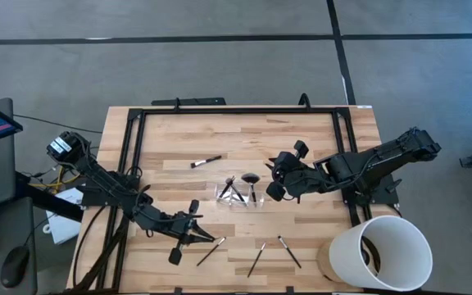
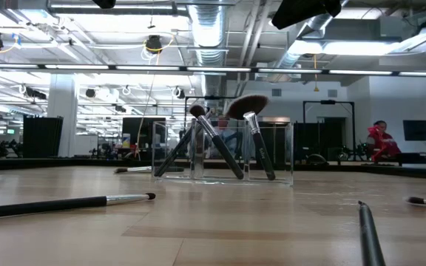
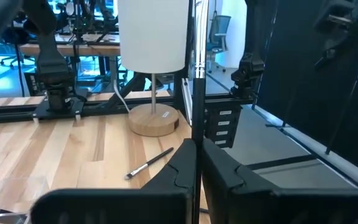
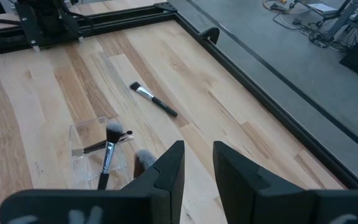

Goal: Put items in baskets/containers
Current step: Put the eyeshadow brush into the left section of the transparent organizer

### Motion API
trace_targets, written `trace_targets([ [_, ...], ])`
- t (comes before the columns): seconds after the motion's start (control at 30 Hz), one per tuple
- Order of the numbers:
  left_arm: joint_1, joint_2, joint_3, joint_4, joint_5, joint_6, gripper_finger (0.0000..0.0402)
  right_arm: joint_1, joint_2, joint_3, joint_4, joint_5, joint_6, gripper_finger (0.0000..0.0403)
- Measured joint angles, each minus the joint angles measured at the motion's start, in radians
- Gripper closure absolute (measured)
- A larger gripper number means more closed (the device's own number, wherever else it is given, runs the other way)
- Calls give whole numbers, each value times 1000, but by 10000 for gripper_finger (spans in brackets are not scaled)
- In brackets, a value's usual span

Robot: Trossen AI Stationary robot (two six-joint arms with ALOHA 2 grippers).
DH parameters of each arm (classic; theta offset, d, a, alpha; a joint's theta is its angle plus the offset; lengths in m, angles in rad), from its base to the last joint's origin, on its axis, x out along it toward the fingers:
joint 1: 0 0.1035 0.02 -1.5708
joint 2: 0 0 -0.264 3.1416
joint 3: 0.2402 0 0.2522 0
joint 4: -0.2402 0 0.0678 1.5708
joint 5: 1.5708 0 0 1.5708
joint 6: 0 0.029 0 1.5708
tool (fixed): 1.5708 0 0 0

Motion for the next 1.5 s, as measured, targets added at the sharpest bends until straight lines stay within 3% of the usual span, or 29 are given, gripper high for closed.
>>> trace_targets([
  [0.43, -15, 0, -1, 0, -1, 9, 391, 0, 0, 0, 0, 0, 0, 326],
  [0.97, 122, 0, -1, 23, 113, 37, 391, 0, 0, 0, 0, 0, 0, 326],
  [1.5, 193, -36, -2, 22, 126, 42, 391, 0, 0, 0, 0, 0, 0, 326],
])
